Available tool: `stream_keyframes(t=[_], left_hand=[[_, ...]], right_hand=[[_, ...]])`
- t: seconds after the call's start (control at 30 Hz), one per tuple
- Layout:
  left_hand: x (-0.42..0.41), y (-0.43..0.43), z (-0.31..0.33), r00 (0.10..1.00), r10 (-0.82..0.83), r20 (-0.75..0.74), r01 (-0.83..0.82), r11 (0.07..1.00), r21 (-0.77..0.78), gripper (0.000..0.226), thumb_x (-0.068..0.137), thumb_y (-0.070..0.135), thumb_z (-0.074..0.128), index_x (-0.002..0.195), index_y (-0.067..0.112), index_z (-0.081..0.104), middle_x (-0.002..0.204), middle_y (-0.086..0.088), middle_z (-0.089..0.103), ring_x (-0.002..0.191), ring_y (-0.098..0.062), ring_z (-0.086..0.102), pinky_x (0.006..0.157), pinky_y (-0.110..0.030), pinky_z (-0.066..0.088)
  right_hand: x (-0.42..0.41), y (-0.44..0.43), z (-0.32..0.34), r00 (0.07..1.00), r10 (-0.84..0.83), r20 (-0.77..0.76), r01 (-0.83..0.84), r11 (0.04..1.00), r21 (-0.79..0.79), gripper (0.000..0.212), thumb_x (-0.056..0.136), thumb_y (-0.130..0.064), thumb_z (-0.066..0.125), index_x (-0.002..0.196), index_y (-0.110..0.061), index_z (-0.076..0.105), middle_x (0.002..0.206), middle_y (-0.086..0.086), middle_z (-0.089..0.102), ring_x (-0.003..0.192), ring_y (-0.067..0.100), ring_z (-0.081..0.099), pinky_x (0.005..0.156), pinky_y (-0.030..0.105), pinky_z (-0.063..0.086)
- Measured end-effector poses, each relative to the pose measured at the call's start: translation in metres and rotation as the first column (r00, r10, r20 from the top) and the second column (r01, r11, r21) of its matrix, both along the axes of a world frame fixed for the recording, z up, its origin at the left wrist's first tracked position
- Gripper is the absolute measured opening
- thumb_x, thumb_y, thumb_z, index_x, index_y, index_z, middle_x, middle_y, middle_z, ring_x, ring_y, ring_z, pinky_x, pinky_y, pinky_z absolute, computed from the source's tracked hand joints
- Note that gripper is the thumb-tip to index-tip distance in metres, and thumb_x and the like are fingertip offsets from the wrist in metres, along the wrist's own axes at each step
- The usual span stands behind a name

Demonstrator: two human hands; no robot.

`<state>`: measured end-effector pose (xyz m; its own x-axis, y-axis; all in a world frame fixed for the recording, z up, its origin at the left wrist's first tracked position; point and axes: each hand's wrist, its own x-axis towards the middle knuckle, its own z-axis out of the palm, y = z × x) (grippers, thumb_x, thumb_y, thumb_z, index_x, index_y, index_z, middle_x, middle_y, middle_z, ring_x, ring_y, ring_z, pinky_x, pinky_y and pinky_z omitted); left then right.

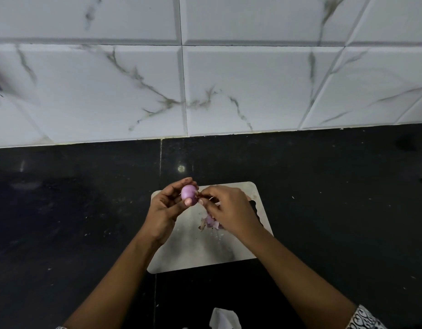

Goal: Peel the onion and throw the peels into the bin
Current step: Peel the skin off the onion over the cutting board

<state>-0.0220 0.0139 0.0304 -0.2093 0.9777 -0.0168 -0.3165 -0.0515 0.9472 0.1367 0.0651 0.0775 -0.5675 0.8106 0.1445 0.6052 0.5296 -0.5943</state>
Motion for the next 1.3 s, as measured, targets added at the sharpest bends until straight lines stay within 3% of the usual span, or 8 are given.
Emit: stream_keyframes(t=[0.23, 0.43, 0.57, 0.73, 0.9, 1.03, 1.13, 1.3], left_hand=[[-0.001, -0.003, 0.008, 0.990, -0.134, -0.054, 0.123, 0.978, -0.169, 0.044, 0.079, 0.038, 0.059, 0.121, 0.026, 0.059, 0.115, 0.000, 0.067, 0.106, -0.023, 0.065, 0.085, -0.032, 0.055], [-0.004, -0.003, 0.009, 0.976, -0.184, -0.117, 0.159, 0.967, -0.199, 0.037, 0.081, 0.023, 0.060, 0.117, 0.020, 0.059, 0.110, -0.004, 0.067, 0.096, -0.023, 0.068, 0.076, -0.033, 0.057], [-0.007, -0.005, 0.006, 0.960, -0.182, -0.213, 0.165, 0.981, -0.098, 0.036, 0.084, -0.002, 0.059, 0.116, 0.015, 0.057, 0.113, 0.001, 0.065, 0.103, -0.021, 0.065, 0.081, -0.036, 0.057], [-0.008, -0.005, 0.000, 0.967, -0.210, -0.148, 0.207, 0.978, -0.032, 0.040, 0.078, -0.006, 0.063, 0.105, 0.023, 0.062, 0.122, 0.002, 0.061, 0.111, -0.028, 0.061, 0.083, -0.036, 0.055], [-0.008, -0.009, -0.009, 0.979, -0.132, 0.154, 0.129, 0.991, 0.030, 0.037, 0.069, 0.008, 0.076, 0.098, 0.027, 0.066, 0.121, 0.002, 0.064, 0.109, -0.023, 0.063, 0.083, -0.034, 0.055], [-0.015, -0.012, -0.019, 0.928, -0.115, 0.354, 0.131, 0.991, -0.022, 0.056, 0.061, 0.025, 0.086, 0.112, 0.020, 0.061, 0.126, -0.010, 0.062, 0.112, -0.034, 0.062, 0.079, -0.034, 0.058], [-0.014, -0.012, -0.020, 0.878, -0.062, 0.475, 0.123, 0.988, -0.097, 0.053, 0.070, 0.030, 0.075, 0.119, 0.016, 0.058, 0.126, -0.019, 0.061, 0.110, -0.035, 0.063, 0.076, -0.036, 0.059], [-0.007, -0.013, -0.022, 0.865, 0.020, 0.501, 0.088, 0.977, -0.193, 0.034, 0.097, 0.026, 0.034, 0.121, 0.014, 0.054, 0.119, -0.019, 0.065, 0.101, -0.028, 0.068, 0.071, -0.035, 0.060]], right_hand=[[-0.010, 0.008, 0.006, 0.882, 0.131, 0.452, -0.210, 0.969, 0.129, 0.029, 0.093, -0.026, 0.053, 0.117, -0.011, 0.052, 0.111, 0.007, 0.060, 0.086, 0.018, 0.055, 0.077, 0.026, 0.042], [-0.010, 0.003, -0.011, 0.991, 0.117, 0.062, -0.126, 0.975, 0.184, 0.019, 0.086, -0.023, 0.059, 0.081, -0.005, 0.064, 0.068, 0.002, 0.053, 0.060, 0.012, 0.043, 0.055, 0.019, 0.029], [-0.014, 0.003, -0.009, 0.990, -0.099, -0.103, 0.073, 0.968, -0.239, 0.023, 0.086, -0.022, 0.057, 0.064, -0.015, 0.060, 0.058, -0.003, 0.053, 0.054, 0.008, 0.047, 0.055, 0.021, 0.038], [-0.017, 0.004, -0.005, 0.843, -0.508, -0.175, 0.096, 0.463, -0.881, 0.031, 0.085, -0.014, 0.048, 0.055, -0.011, 0.054, 0.047, 0.001, 0.046, 0.038, 0.009, 0.034, 0.043, 0.024, 0.028], [-0.009, 0.010, -0.003, 0.692, -0.689, -0.214, -0.168, 0.135, -0.977, 0.028, 0.086, -0.011, 0.046, 0.059, -0.008, 0.054, 0.041, -0.001, 0.046, 0.035, 0.004, 0.031, 0.032, 0.014, 0.023], [-0.001, 0.011, 0.000, 0.859, -0.463, -0.217, 0.033, 0.473, -0.880, 0.020, 0.090, -0.012, 0.054, 0.078, -0.003, 0.068, 0.059, 0.004, 0.058, 0.046, 0.008, 0.048, 0.045, 0.020, 0.040], [0.009, 0.017, -0.017, 0.974, -0.180, 0.135, 0.218, 0.904, -0.369, 0.013, 0.088, -0.017, 0.060, 0.092, -0.011, 0.071, 0.083, 0.003, 0.069, 0.067, 0.007, 0.058, 0.058, 0.014, 0.042], [0.013, 0.020, -0.031, 0.944, -0.113, 0.309, 0.126, 0.992, -0.023, 0.014, 0.088, -0.020, 0.061, 0.099, -0.015, 0.067, 0.097, 0.004, 0.069, 0.086, 0.016, 0.063, 0.078, 0.020, 0.044]])
